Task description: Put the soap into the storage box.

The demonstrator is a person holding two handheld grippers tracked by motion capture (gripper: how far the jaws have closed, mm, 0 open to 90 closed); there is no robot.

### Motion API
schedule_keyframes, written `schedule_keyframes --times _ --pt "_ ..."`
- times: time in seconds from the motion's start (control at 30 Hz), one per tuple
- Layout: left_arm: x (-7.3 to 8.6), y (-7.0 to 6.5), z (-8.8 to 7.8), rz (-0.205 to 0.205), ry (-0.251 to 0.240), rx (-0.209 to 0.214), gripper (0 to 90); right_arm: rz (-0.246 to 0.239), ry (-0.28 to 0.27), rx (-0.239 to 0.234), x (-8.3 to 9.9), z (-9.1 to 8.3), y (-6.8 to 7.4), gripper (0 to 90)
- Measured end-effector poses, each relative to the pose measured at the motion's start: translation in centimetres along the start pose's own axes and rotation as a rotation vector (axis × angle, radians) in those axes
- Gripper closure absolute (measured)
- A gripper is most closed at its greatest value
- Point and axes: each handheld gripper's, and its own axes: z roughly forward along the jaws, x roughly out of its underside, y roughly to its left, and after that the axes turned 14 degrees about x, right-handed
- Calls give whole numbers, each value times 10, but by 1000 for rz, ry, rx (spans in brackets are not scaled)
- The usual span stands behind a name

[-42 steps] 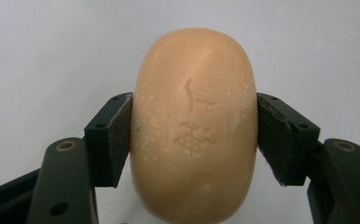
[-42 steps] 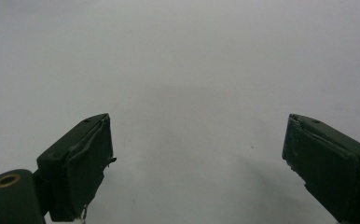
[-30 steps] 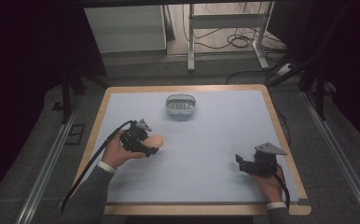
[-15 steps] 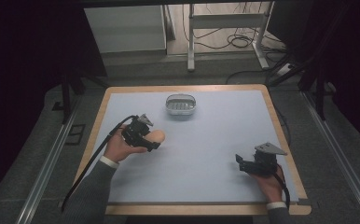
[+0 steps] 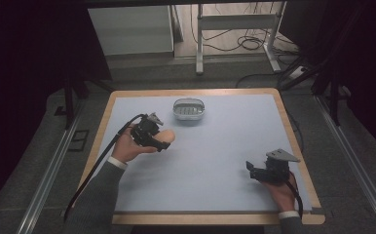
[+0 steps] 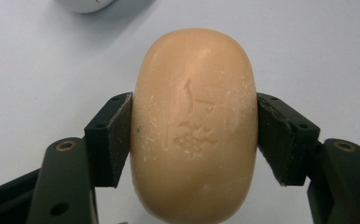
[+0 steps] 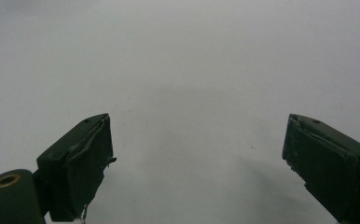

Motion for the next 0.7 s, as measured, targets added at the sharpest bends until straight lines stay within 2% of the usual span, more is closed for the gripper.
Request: schedule_keyframes --times 0.7 --pt "-23 23 3 -7 -1 -10 328 2 0 1 0 0 0 85"
